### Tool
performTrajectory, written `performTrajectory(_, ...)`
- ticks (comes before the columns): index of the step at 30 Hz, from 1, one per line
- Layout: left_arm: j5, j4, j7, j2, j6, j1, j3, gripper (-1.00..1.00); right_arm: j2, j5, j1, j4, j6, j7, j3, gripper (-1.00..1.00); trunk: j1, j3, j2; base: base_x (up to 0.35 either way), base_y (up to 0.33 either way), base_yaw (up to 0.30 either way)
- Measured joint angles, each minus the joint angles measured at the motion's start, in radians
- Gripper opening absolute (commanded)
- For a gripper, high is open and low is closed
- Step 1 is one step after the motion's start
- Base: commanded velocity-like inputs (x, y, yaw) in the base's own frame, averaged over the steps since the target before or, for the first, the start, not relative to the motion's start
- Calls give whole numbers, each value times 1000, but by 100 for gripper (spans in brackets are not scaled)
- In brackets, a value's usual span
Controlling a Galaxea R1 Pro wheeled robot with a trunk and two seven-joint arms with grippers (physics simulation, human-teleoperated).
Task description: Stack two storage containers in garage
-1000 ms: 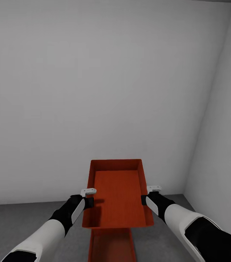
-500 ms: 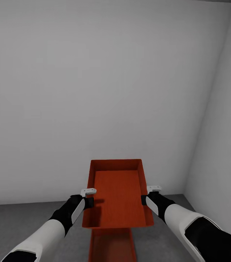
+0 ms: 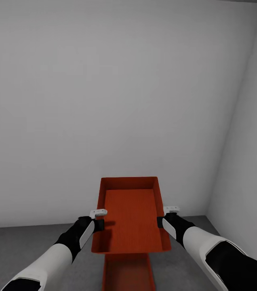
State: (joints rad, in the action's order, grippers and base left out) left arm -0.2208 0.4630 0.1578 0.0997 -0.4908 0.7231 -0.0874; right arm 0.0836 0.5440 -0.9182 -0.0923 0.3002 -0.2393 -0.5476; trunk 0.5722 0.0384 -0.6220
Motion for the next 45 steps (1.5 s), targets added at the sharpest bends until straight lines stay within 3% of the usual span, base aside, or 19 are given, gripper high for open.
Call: performTrajectory(45,0,0,0,0,0,0,0,-100,0,1,0,0,0,0,0,-100,0,68,0,0,0,0)
